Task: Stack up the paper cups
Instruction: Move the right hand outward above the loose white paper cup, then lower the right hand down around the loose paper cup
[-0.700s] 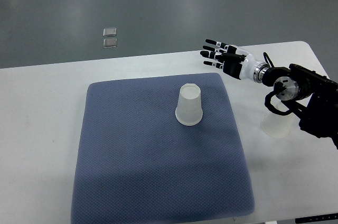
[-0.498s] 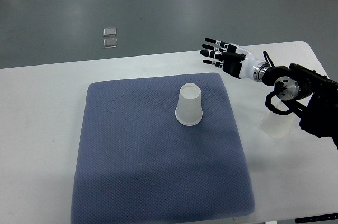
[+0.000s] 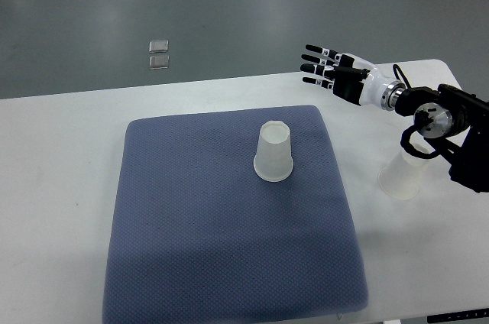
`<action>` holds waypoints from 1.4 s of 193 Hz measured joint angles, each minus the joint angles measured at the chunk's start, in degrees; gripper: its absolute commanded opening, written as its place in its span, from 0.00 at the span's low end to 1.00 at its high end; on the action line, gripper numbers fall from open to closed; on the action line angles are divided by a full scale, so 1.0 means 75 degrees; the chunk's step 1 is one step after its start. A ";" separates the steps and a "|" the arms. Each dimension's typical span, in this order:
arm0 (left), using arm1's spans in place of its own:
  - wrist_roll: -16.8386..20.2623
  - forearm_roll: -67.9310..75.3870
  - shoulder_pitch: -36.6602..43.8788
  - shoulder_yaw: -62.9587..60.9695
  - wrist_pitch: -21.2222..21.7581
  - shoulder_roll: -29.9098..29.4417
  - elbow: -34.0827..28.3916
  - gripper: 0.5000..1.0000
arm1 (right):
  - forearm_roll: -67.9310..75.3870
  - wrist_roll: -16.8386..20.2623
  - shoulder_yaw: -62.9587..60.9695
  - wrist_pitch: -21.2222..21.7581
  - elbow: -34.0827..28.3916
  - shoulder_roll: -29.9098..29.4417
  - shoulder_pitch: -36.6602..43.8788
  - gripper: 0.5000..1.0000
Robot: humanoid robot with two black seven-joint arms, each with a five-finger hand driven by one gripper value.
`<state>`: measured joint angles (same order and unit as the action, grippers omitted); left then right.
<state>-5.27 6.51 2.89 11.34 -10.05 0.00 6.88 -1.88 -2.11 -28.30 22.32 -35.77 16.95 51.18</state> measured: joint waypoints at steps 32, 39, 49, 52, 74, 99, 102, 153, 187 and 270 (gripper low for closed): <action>-0.0001 0.0002 0.0000 0.0000 -0.0002 0.0000 -0.0017 1.00 | -0.0024 0.0000 0.0031 0.0655 0.0000 0.0289 0.0000 0.85; -0.0002 0.0002 0.0000 0.0000 -0.0003 0.0000 -0.0022 1.00 | -0.0028 0.0000 0.0033 0.0812 0.0000 0.0372 0.0000 0.85; -0.0002 0.0002 0.0000 0.0000 -0.0003 0.0000 -0.0022 1.00 | -0.0034 0.0000 0.0034 0.1018 0.0000 0.0507 0.0000 0.85; -0.0002 0.0002 0.0000 0.0000 -0.0003 0.0000 -0.0022 1.00 | -0.0038 0.0000 0.0034 0.1076 0.0000 0.0549 0.0000 0.85; -0.0002 0.0002 0.0001 0.0000 -0.0003 0.0000 -0.0019 1.00 | -0.0168 0.0000 0.0039 0.1476 0.0000 0.0931 -0.0001 0.85; -0.0002 0.0002 0.0001 0.0000 -0.0003 0.0000 -0.0019 1.00 | -0.0499 0.0000 0.0049 0.1672 -0.0002 0.1478 -0.0010 0.85; -0.0002 0.0002 0.0001 0.0000 -0.0003 0.0000 -0.0019 1.00 | -0.0556 0.0000 0.0052 0.1678 -0.0002 0.1570 -0.0013 0.85; -0.0002 0.0002 0.0001 0.0000 -0.0002 0.0000 -0.0019 1.00 | -0.1801 -0.0068 0.0081 0.1691 -0.0009 0.2713 -0.0025 0.85; -0.0002 0.0001 -0.0001 0.0000 -0.0002 0.0000 -0.0016 1.00 | -0.3006 -0.0113 0.0099 0.1691 -0.0135 0.3060 -0.0001 0.85; 0.0000 -0.0001 -0.0002 0.0000 -0.0002 0.0000 -0.0017 1.00 | -0.5772 -0.0465 0.0183 0.1693 -0.0825 0.3650 0.0213 0.85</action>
<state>-5.27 6.50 2.88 11.34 -10.06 0.00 6.75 -45.16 -5.59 -26.92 35.01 -41.96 44.33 52.78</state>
